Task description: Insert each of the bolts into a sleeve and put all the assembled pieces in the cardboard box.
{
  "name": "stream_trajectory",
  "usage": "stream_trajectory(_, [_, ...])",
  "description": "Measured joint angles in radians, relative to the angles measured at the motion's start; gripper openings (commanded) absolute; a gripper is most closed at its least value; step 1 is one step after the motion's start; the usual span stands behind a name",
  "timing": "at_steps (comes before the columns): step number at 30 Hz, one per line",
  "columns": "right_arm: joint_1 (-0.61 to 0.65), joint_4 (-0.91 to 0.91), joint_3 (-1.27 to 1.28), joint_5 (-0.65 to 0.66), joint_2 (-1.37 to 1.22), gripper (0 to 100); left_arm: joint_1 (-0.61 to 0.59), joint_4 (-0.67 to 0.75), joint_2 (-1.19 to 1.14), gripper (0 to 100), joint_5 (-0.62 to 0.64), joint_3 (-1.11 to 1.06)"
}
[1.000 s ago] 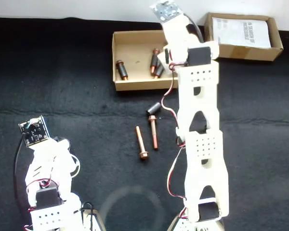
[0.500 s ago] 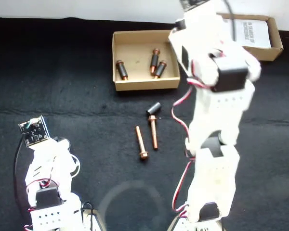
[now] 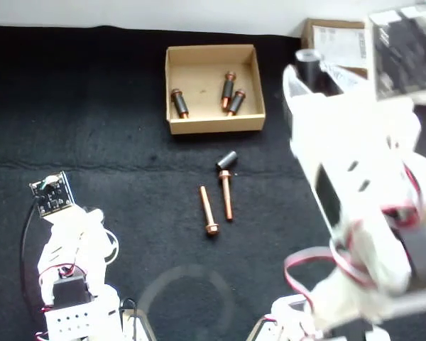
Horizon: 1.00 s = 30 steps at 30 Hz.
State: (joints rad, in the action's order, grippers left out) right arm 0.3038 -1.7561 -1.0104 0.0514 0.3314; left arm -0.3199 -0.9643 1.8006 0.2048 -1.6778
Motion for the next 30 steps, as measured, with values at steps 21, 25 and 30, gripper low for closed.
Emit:
stream_trajectory(21, [0.000, 0.115, 0.899, -0.157, 0.802, 0.6, -0.018, -0.173, 0.000, 1, -0.153, 0.192])
stream_trajectory(25, [0.000, 0.250, 1.198, -0.157, 0.987, 0.6, -0.018, -0.322, 0.000, 1, -0.207, 0.350])
stream_trajectory(30, [0.000, 0.482, 1.620, -0.157, 1.252, 0.6, 0.020, -0.502, 0.003, 1, -0.204, 0.605])
